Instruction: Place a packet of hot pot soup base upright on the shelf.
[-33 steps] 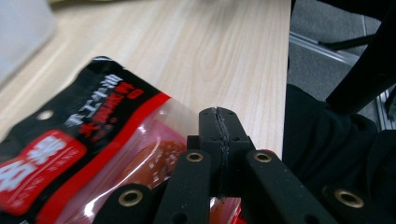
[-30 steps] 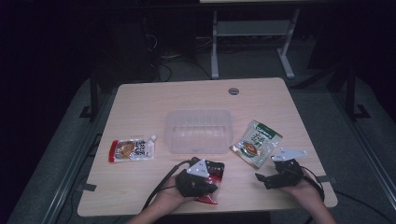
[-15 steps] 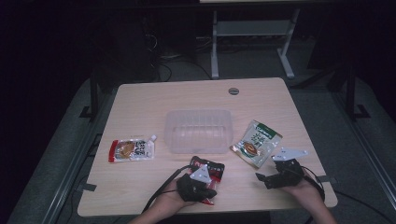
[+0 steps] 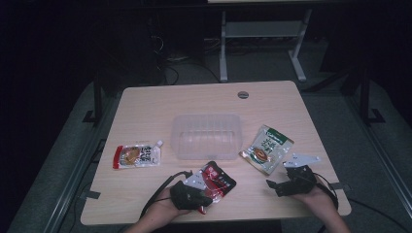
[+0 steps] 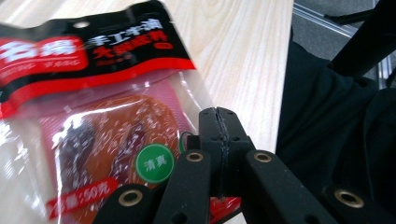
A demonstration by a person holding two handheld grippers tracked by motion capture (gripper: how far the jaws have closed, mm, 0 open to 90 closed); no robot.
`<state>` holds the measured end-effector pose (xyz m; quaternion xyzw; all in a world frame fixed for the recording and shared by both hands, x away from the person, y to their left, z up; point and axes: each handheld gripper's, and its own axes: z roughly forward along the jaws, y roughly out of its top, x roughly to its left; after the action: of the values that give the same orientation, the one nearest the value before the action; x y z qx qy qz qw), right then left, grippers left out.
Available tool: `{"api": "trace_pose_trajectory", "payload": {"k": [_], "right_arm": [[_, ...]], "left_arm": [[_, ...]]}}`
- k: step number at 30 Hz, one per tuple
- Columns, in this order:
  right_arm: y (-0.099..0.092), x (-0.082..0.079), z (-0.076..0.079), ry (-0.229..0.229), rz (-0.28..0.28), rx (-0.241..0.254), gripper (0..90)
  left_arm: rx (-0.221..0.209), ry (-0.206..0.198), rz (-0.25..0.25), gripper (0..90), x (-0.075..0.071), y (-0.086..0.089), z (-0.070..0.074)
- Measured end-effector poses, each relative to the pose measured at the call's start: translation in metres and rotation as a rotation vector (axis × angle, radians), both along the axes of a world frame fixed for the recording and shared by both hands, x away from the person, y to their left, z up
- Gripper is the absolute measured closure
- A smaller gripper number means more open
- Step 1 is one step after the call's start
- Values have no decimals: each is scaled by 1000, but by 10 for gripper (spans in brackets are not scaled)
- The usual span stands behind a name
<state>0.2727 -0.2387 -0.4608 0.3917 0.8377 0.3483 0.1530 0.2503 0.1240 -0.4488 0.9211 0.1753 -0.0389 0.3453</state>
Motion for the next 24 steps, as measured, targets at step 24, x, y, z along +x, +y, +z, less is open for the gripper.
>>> {"api": "trace_pose_trajectory", "payload": {"k": [24], "right_arm": [[4,-3,3,6,-33,-21,75]], "left_arm": [[4,-13,56,896,9,39,5]]}}
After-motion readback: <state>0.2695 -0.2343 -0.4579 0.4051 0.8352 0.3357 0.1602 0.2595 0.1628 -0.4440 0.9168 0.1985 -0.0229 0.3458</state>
